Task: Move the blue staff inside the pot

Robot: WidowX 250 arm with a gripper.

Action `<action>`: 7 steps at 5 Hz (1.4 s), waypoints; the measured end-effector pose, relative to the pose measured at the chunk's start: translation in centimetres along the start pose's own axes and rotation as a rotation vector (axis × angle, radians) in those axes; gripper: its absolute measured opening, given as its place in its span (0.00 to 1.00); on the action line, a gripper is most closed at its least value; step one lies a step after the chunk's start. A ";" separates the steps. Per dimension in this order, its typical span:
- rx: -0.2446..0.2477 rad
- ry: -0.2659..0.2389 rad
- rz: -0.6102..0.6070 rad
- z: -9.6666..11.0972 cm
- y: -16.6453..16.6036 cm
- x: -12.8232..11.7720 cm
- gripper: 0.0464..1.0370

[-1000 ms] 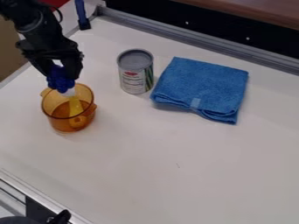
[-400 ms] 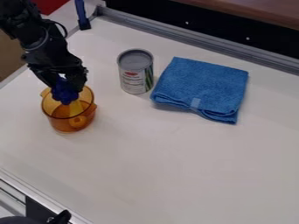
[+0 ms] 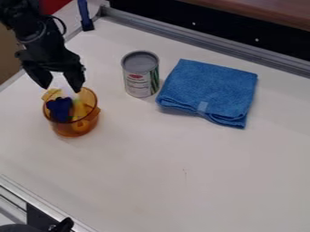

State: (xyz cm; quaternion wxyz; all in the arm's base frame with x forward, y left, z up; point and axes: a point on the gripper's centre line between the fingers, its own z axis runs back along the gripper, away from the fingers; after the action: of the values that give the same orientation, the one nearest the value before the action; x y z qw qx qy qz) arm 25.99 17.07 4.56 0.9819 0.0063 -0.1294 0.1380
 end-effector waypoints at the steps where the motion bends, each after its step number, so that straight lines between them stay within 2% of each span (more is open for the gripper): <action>1: -0.016 0.035 -0.003 0.0 -0.5 -0.4 0.96; 3: -0.005 0.063 -0.022 0.8 -3.9 -0.9 0.96; 4: 0.005 0.052 -0.031 0.9 -6.0 -1.2 0.96; 5: 0.005 0.052 -0.025 0.8 -8.9 -1.1 0.96; 6: 0.029 0.054 -0.019 0.5 -12.0 -1.0 0.96; 7: 0.034 0.076 0.000 -0.1 -14.3 0.6 0.96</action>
State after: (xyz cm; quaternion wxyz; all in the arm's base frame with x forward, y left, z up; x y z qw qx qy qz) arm 30.51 3.47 4.92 0.9859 0.0177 -0.0896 0.1401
